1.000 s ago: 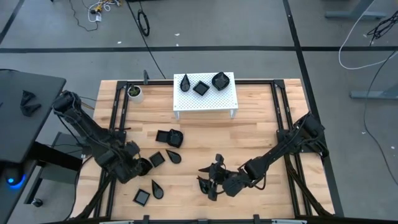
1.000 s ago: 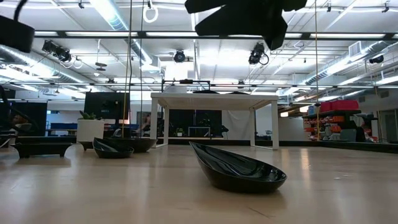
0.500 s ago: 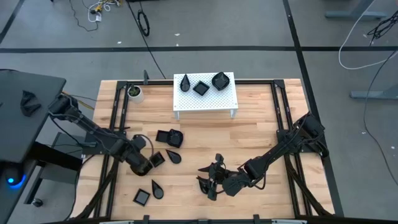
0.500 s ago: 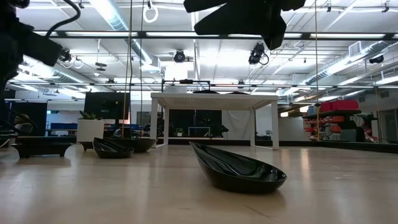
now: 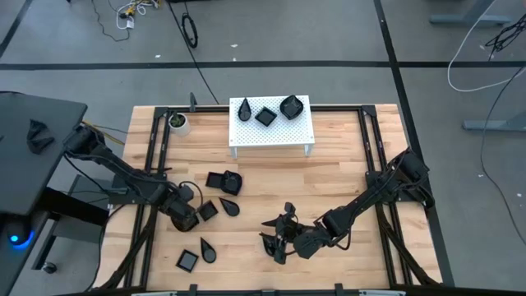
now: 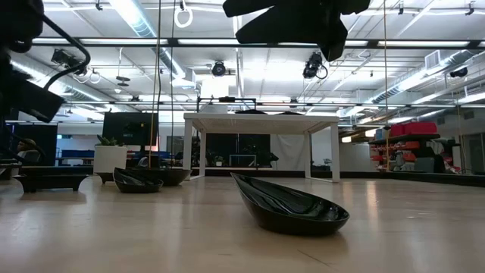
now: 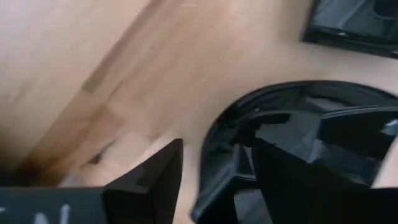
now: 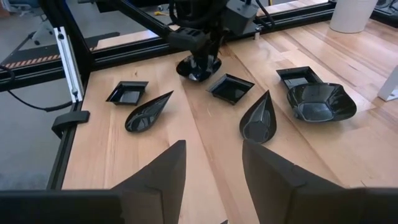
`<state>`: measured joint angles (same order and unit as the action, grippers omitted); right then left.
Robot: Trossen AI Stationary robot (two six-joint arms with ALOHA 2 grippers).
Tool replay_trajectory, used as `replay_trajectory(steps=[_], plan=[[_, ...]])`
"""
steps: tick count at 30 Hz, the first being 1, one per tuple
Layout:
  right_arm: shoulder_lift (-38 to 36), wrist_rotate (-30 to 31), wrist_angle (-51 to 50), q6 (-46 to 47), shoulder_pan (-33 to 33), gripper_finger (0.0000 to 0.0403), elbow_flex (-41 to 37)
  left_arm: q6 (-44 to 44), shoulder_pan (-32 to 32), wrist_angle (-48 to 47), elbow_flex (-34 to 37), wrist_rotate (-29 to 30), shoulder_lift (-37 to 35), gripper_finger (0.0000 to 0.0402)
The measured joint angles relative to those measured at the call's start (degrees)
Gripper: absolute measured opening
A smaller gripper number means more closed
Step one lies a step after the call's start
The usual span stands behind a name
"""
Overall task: Pick & Place Mini shaped plates
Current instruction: Stack the black leaf-shaped plate on top of the other black leaf-shaped plate on the shelf
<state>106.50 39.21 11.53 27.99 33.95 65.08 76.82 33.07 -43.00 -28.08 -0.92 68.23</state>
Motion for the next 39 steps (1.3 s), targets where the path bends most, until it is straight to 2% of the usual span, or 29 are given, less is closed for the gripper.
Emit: replay_trajectory(steps=[4,14,22,26,30,34,39], plan=[[0.0,0.0,0.0,0.0,0.0,0.0159,0.0,-0.7,1.0,2.4,0.0,-0.2,0.0,0.0158],[0.0,0.0,0.0,0.0,0.0,0.0159,0.0,-2.5,1.6,2.8,-0.2,-0.4,-1.0,0.0012],[-0.3,0.3,-0.7,-0.5,0.9,0.0159,0.0,-3.7,1.6,-5.2,-7.1,1.0,-6.7,0.0011],[-1.6,2.5,-5.4,1.6,2.9,0.0159,0.0,-6.1,1.6,-4.2,-12.3,3.8,-8.4,0.0005],[-3.5,5.9,-9.4,4.3,4.9,0.0159,0.0,-10.6,1.3,3.8,-14.6,9.5,-7.3,0.0006],[-5.3,7.1,-10.2,7.0,5.5,0.0159,0.0,-16.9,-0.3,14.5,-14.6,11.5,-2.4,0.0004],[-5.4,2.8,-6.3,8.9,2.6,0.0162,0.0,-22.1,-3.0,25.8,-14.6,12.8,6.4,0.0005]])
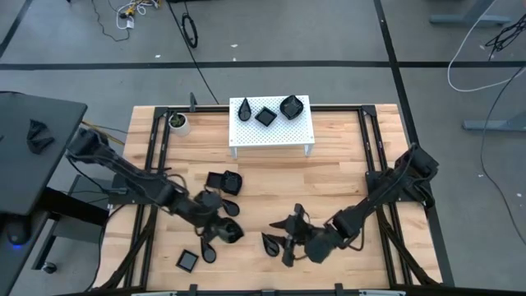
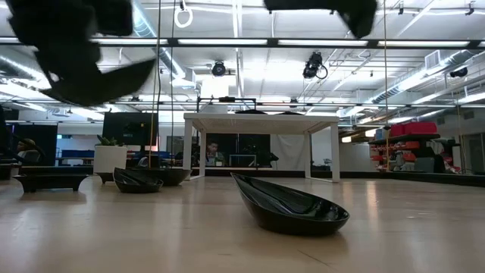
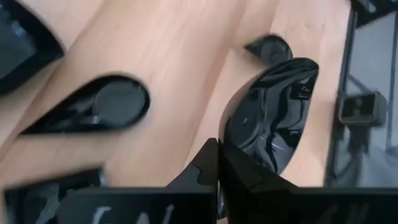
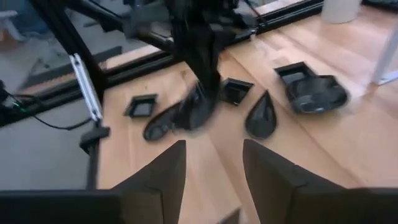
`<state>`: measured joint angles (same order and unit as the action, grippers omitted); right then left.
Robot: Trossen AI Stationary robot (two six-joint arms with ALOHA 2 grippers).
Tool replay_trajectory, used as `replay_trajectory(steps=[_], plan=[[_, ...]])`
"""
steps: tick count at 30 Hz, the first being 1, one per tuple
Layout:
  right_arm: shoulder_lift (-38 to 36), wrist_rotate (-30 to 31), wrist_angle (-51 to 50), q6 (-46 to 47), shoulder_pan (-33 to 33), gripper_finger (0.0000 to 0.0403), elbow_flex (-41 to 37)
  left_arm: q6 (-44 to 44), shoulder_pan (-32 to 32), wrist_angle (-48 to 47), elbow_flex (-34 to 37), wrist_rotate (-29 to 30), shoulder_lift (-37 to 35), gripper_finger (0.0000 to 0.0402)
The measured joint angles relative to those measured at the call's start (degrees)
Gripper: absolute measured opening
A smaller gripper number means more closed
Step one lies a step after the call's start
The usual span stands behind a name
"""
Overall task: Pick & Place Mini shaped plates
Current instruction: Stack the black leaf-shaped plate on top of the other black leaf-shaped plate on the shelf
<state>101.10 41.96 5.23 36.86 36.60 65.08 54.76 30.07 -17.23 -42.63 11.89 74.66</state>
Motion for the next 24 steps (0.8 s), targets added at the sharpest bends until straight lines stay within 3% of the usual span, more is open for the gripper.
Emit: replay_trajectory(steps=[7,13,24], plan=[[3.0,-9.6,3.1,-2.6,-6.1,0.0199,0.0,-2.1,-3.3,9.9,0.0,-0.1,7.5,0.0009],[7.7,-12.8,7.4,-6.0,-10.4,0.0215,0.0,-3.0,-4.3,11.2,0.0,-0.1,8.1,0.0010],[9.2,-17.3,8.1,-8.4,-12.9,0.0160,0.0,-3.7,-4.3,13.5,0.1,0.0,8.1,0.0011]])
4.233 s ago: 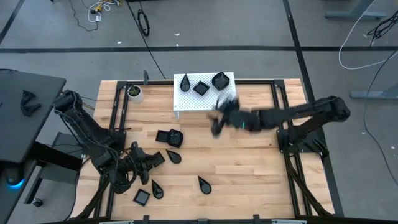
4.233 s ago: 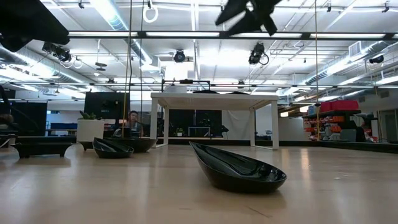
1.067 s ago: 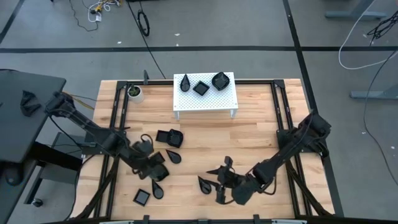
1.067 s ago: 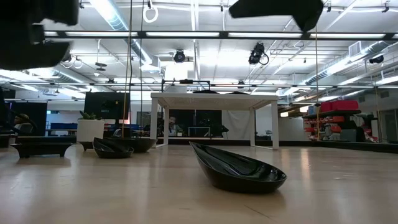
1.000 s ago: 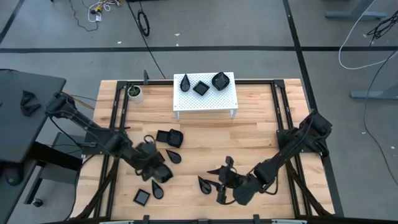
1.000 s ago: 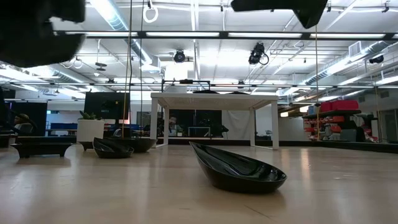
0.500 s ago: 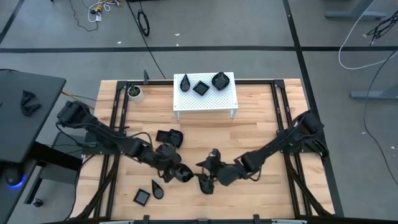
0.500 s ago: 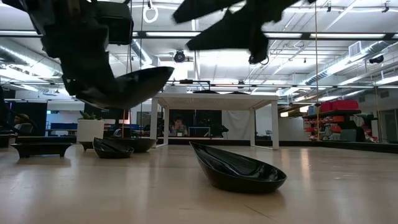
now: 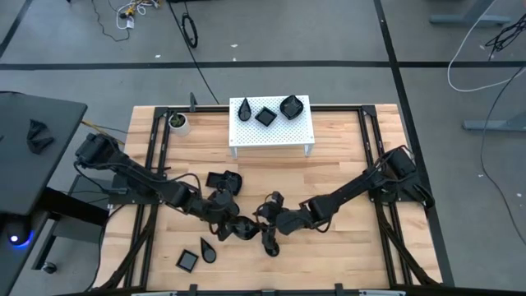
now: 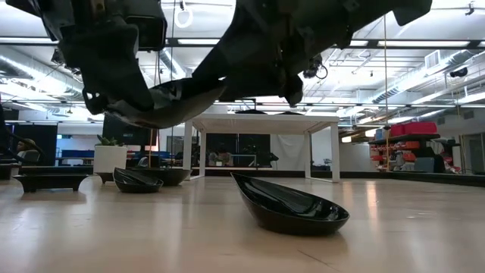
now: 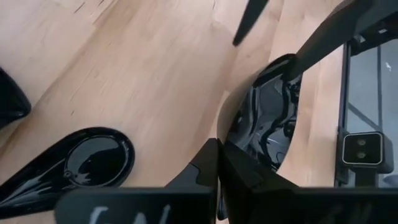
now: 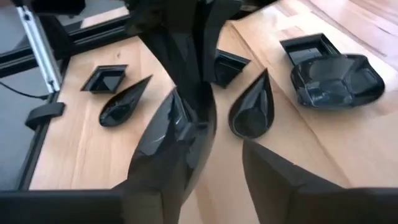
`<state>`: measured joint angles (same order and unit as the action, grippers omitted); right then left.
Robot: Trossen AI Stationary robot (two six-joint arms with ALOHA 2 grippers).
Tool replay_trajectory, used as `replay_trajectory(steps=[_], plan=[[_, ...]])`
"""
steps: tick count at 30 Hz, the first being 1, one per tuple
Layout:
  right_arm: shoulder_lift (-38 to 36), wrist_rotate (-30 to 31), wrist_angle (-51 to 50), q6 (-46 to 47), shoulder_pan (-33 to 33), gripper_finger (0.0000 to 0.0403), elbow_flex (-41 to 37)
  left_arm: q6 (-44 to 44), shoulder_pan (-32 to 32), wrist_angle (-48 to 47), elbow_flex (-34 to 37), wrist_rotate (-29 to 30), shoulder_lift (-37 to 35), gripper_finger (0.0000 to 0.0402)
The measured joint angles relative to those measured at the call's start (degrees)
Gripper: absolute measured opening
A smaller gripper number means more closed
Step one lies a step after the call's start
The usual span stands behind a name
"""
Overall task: Pick & Place Mini shaped plates
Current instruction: Stack the black leaf-shaped plate on top of the other black leaf-shaped plate on the shelf
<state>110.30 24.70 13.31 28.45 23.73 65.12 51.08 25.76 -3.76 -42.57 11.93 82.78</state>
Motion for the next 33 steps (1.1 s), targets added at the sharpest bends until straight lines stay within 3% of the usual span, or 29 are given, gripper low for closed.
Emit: replay_trajectory(steps=[15,22,28,33], plan=[[0.0,0.0,-1.5,-1.8,0.0,0.0007,0.0,-5.2,0.1,3.9,0.1,2.2,-0.1,0.0019],[-1.4,0.7,-13.1,9.1,0.9,0.0004,0.0,-13.8,-2.2,8.5,-1.2,3.6,-3.3,0.0105],[-9.1,9.2,-29.7,21.1,3.3,0.0003,0.0,-17.6,-3.5,6.7,-3.1,-0.5,-9.1,0.0185],[-19.6,22.9,-42.8,29.2,3.6,0.0003,0.0,-20.5,1.2,4.7,-3.0,7.7,-10.7,0.0201]])
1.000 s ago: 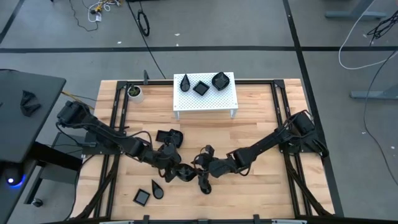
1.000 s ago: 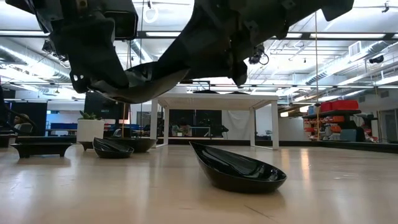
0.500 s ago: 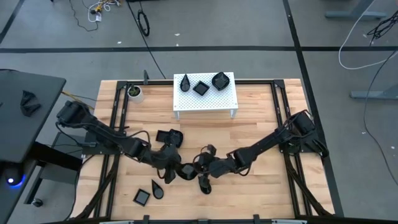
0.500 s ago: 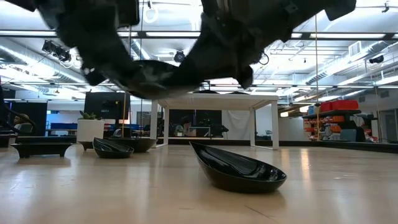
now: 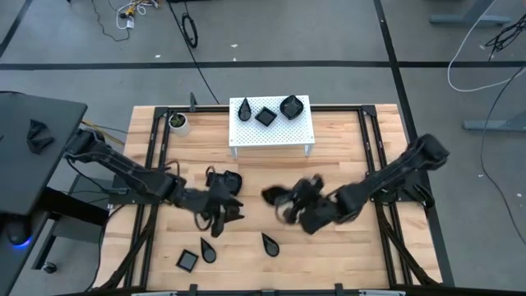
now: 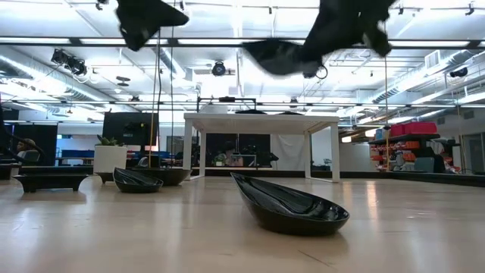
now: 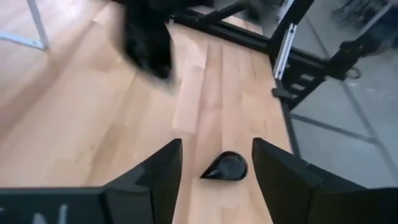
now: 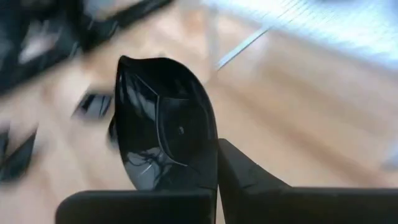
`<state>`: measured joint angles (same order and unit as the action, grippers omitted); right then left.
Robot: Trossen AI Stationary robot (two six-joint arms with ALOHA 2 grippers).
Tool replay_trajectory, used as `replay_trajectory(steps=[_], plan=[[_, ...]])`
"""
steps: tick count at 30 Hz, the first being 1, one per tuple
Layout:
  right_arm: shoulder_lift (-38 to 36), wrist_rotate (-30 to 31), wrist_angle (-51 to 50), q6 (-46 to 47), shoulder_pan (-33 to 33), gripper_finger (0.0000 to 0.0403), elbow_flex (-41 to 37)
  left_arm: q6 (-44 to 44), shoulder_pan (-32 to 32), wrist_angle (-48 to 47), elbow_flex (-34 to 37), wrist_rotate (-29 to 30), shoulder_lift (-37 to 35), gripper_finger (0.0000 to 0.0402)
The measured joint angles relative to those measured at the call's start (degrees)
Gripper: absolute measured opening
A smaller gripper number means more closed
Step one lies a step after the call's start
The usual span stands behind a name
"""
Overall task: Pick & Place Mini shaped plates
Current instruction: Stack the black leaf-shaped plate on top of the other black leaf-shaped plate on the shelf, then stack the black drop-shaped plate on top of the other black drop-shaped plate on the shelf
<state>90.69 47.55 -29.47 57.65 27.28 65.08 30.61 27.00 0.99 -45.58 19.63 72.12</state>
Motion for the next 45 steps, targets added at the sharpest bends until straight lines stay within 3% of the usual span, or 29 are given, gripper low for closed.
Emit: replay_trajectory(steps=[4,8,12,16,23,27,32,40,45], plan=[[-10.1,3.0,-5.5,2.7,-6.5,0.0003,0.0,-1.1,5.8,-0.4,0.0,10.7,1.7,0.0193],[-16.0,3.0,-3.5,0.4,-19.5,0.0003,0.1,-0.7,10.4,-0.1,0.0,19.2,4.6,0.0184],[-15.3,-1.5,0.9,1.7,-33.2,0.0002,0.1,2.2,13.1,-0.4,0.0,23.4,7.9,0.0182],[-11.0,-5.4,4.0,9.5,-41.1,0.0003,0.1,5.0,14.5,-0.3,0.0,26.4,10.3,0.0181],[-4.5,-4.1,7.1,26.5,-44.1,0.0011,0.0,6.3,16.0,-0.2,0.0,27.2,12.0,0.0181],[-3.8,-3.8,7.5,30.3,-44.4,0.0014,0.0,6.3,16.4,-0.1,0.0,27.7,12.0,0.0181],[-3.7,-3.9,7.6,28.9,-44.9,0.0036,0.0,6.3,16.7,0.0,0.0,28.4,12.0,0.0181],[-2.9,-4.8,7.8,27.4,-45.1,0.0122,0.0,6.3,16.7,0.1,0.0,28.4,12.0,0.0181],[-3.3,-5.6,12.2,12.1,-45.1,0.0158,0.0,6.3,16.7,0.3,0.0,28.4,12.0,0.0181]])
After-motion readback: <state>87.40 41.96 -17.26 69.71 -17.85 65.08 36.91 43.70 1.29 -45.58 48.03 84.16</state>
